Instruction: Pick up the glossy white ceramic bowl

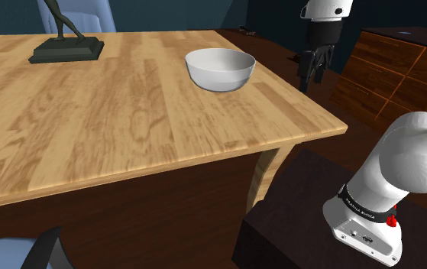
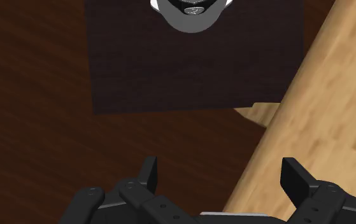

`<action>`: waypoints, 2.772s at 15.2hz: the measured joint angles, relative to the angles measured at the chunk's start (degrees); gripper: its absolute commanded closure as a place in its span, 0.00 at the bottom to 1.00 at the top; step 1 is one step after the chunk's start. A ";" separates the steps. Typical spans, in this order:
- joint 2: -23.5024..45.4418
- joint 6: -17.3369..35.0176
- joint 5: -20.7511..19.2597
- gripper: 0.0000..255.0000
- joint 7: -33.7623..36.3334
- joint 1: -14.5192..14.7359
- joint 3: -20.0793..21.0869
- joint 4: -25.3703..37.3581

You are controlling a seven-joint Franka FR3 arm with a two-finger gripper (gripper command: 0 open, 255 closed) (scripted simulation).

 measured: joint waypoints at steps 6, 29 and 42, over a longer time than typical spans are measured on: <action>6.82 3.09 3.49 0.00 0.09 1.41 -0.08 5.94; 27.72 13.67 15.27 1.00 -2.40 5.50 -0.76 23.67; 27.97 11.46 15.25 1.00 -1.85 5.52 -0.80 26.33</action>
